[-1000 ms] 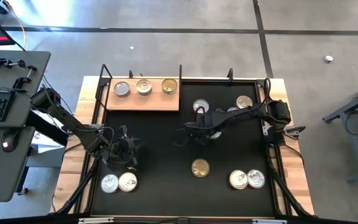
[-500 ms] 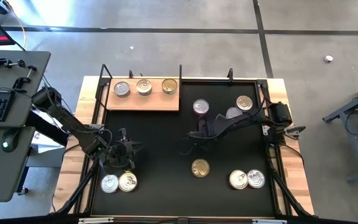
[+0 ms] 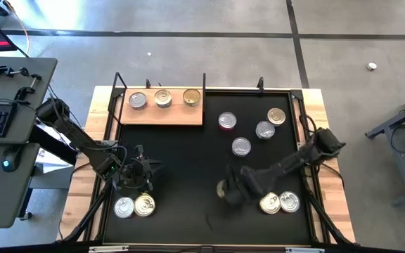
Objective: Stack canned seafood by type on shelf
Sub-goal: Put the green tuna can on the shelf aligned with the other green tuna can
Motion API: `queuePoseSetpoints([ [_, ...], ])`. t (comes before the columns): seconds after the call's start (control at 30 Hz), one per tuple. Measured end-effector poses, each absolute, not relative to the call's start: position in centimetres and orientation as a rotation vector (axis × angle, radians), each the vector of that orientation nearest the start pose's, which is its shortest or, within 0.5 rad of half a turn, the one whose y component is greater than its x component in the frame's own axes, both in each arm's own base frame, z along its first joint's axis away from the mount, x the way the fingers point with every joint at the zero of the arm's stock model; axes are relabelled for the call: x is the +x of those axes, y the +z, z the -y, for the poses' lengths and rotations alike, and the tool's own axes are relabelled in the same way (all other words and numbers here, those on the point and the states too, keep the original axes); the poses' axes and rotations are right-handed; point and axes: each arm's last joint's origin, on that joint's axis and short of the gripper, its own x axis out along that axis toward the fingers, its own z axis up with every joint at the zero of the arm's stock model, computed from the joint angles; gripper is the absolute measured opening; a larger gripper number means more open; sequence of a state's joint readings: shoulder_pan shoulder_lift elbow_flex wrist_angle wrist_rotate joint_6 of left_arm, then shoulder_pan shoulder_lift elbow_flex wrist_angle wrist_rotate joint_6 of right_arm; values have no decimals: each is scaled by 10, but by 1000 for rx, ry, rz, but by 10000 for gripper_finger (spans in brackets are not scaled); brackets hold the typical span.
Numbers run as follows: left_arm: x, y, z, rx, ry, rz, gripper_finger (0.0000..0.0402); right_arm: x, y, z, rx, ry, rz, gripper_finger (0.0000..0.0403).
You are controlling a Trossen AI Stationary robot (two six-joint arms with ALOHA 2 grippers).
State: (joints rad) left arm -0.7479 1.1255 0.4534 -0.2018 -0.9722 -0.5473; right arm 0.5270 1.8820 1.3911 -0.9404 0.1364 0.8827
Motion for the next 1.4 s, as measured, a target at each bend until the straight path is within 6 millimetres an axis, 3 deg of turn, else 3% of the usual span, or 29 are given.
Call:
queuePoseSetpoints([
  [0.13, 156, 172, 112, 123, 348, -476, 60, 303, 194, -201, 282, -347, -1244, 41],
  [0.23, 156, 173, 112, 117, 347, -471, 60, 306, 184, -202, 346, -369, -1158, 41],
  [0.5, 157, 174, 113, 114, 338, -461, 60, 331, 151, -169, 439, -391, -1148, 31],
  [0.9, 157, 174, 114, 87, 322, -467, 60, 417, 135, -113, 387, -25, -726, 14],
  [1.03, 159, 172, 114, 71, 302, -491, 60, 425, 143, -112, 353, 75, -797, 7],
  [1.23, 174, 158, 100, 78, 371, -580, 60, 421, 168, -132, 318, 42, -956, 0],
  [1.4, 191, 137, 90, 71, 429, -663, 60, 408, 156, -143, 373, -30, -1061, 0],
])
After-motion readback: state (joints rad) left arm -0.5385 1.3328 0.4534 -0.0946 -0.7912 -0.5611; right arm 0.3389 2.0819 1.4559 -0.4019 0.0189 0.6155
